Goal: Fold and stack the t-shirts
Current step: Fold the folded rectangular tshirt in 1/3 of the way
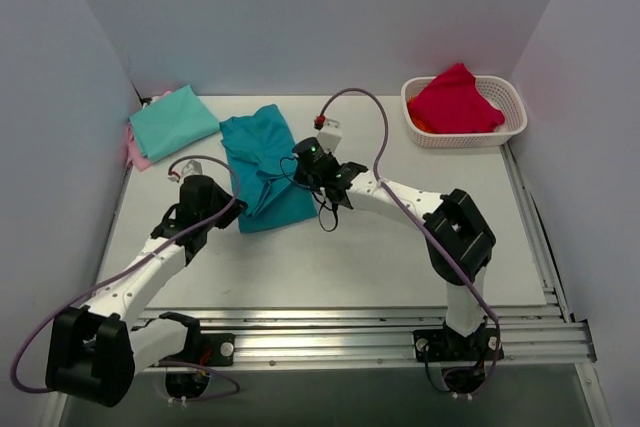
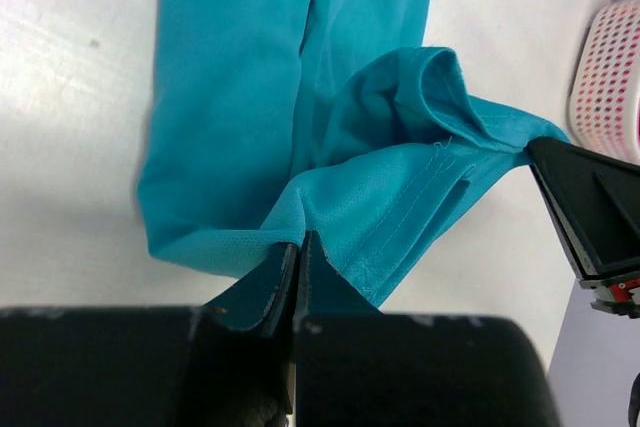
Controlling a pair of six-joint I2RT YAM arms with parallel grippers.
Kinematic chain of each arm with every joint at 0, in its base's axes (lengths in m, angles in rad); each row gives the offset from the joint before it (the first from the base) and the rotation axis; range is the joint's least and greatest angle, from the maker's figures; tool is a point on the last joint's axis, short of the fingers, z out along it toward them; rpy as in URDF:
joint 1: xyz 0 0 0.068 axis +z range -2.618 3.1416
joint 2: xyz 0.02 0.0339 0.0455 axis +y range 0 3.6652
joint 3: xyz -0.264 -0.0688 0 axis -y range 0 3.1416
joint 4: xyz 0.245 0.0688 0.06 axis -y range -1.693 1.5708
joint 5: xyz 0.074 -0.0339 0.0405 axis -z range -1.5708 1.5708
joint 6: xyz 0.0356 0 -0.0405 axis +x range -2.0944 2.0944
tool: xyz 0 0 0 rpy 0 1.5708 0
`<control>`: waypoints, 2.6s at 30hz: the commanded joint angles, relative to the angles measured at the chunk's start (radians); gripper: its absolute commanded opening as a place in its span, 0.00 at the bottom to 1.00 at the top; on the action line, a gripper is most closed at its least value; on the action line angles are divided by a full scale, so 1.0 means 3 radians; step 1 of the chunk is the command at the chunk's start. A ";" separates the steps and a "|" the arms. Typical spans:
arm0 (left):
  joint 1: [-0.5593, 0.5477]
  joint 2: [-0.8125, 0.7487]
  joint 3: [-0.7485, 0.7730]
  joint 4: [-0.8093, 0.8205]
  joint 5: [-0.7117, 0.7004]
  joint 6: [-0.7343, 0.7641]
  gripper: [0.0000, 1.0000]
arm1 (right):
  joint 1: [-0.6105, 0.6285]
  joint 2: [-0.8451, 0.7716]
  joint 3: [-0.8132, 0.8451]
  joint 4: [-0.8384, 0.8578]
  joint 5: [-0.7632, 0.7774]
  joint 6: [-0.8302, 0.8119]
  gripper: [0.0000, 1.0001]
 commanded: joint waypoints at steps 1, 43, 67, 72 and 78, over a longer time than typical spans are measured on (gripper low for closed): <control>0.0165 0.0251 0.0348 0.0330 0.0151 0.0053 0.02 | -0.0125 0.0191 0.0440 -0.0099 -0.0102 -0.0131 0.00; 0.1336 0.3535 0.3483 0.0432 0.1507 -0.0086 0.99 | -0.0637 0.0536 0.0678 0.0397 -0.0726 -0.0172 0.95; 0.1684 0.2415 0.2067 0.1220 0.1420 0.0083 0.99 | 0.0059 0.1547 0.1648 0.0285 -0.0920 -0.0024 0.53; 0.1735 0.2497 0.1985 0.1373 0.1512 -0.0004 1.00 | 0.0018 0.1700 0.1771 0.0239 -0.0925 -0.0024 0.51; 0.1771 0.2487 0.1954 0.1409 0.1502 -0.0004 1.00 | -0.0049 0.1854 0.1955 0.0193 -0.0966 -0.0019 0.47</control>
